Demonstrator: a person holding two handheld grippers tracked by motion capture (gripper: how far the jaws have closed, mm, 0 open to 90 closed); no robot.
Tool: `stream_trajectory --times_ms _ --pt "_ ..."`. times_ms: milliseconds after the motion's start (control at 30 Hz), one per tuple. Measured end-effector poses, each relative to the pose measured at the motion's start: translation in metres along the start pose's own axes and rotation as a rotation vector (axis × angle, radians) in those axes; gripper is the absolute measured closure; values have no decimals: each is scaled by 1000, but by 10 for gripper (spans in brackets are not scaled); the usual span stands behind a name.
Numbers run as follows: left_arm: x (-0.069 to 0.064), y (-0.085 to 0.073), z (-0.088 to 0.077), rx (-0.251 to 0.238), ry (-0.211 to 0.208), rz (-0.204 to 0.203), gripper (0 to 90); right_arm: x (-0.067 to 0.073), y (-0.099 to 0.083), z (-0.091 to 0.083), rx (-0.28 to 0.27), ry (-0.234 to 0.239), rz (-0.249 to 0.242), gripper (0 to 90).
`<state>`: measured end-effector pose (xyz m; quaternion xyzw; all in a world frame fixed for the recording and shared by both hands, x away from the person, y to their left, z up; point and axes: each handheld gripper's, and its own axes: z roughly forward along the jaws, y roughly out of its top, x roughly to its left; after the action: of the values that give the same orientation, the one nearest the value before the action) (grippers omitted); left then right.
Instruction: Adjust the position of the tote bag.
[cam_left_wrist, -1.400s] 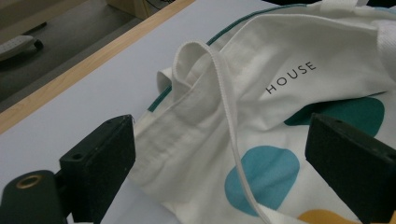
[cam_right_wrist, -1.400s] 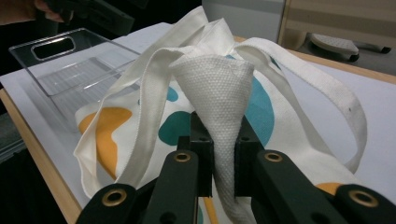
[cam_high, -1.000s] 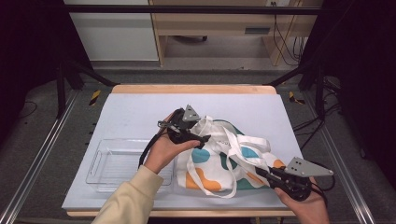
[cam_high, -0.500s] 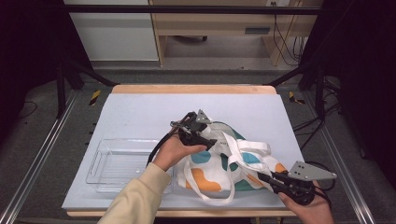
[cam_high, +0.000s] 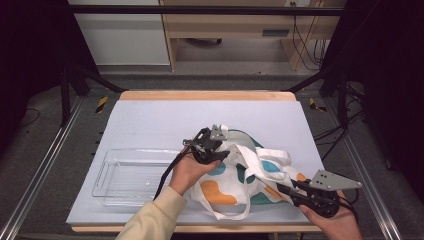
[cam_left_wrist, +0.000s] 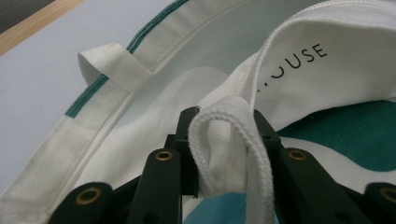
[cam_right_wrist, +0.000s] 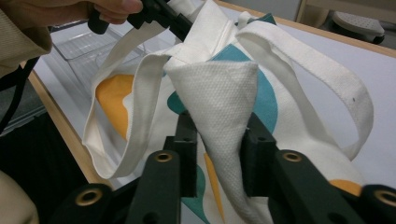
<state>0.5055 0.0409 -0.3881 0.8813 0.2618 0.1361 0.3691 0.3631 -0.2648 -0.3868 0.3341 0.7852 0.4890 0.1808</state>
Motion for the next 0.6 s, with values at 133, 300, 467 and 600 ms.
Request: stream_trajectory --times_ms 133,300,467,600 --pt "0 -1 -1 -5 -8 -7 713 0 5 0 18 -5 -10 584" --pt "0 -1 -5 -9 -15 -3 731 0 17 1 54 -49 -25 331" --pt "-2 -3 -7 -11 -19 1 737 1 27 0 75 -62 -24 220" --pt "-2 -4 -8 -17 -22 1 740 -1 37 -3 75 -65 -28 177"
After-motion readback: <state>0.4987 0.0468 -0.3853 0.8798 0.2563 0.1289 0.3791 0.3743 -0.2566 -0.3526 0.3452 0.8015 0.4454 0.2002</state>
